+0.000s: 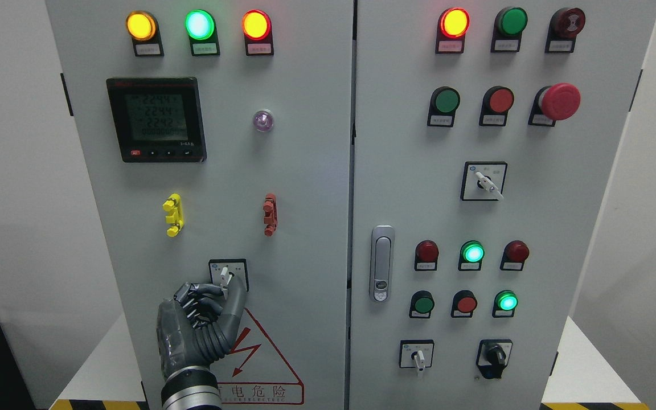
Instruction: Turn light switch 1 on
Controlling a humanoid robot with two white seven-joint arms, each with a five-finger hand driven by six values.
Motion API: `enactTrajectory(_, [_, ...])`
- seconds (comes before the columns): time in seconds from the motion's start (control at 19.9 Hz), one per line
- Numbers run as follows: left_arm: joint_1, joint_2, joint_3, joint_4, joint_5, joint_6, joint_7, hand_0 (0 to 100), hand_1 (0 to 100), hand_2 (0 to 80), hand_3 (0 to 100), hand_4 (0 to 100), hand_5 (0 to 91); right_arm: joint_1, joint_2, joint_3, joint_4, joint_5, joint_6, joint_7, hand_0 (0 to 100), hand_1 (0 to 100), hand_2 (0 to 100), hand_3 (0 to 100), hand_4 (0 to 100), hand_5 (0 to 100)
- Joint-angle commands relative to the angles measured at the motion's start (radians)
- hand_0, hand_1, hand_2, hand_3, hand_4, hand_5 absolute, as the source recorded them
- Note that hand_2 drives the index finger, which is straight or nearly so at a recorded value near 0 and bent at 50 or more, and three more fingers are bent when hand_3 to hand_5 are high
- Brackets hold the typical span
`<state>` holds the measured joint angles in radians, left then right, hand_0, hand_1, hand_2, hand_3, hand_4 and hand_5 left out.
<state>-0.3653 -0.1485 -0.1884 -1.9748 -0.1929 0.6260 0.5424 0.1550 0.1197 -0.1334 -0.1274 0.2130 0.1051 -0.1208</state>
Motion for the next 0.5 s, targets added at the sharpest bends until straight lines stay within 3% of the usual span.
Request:
enactTrajectory(0.0, [0.000, 0.001, 0.000, -0.001, 0.001, 0.000, 0.001, 28, 66, 62.0, 90, 88, 78.5, 0.000, 0.000, 0.000, 0.000, -0.001, -0.001, 0.001, 5, 0, 0, 0, 0, 0])
enactTrajectory(0.45, [0.000, 0.000, -0.002, -0.001, 0.001, 0.000, -0.001, 36, 64, 62.0, 90, 88, 78.7, 0.000, 0.000, 0.000, 0.000, 0.000, -0.001, 0.001, 5, 0, 0, 0, 0, 0])
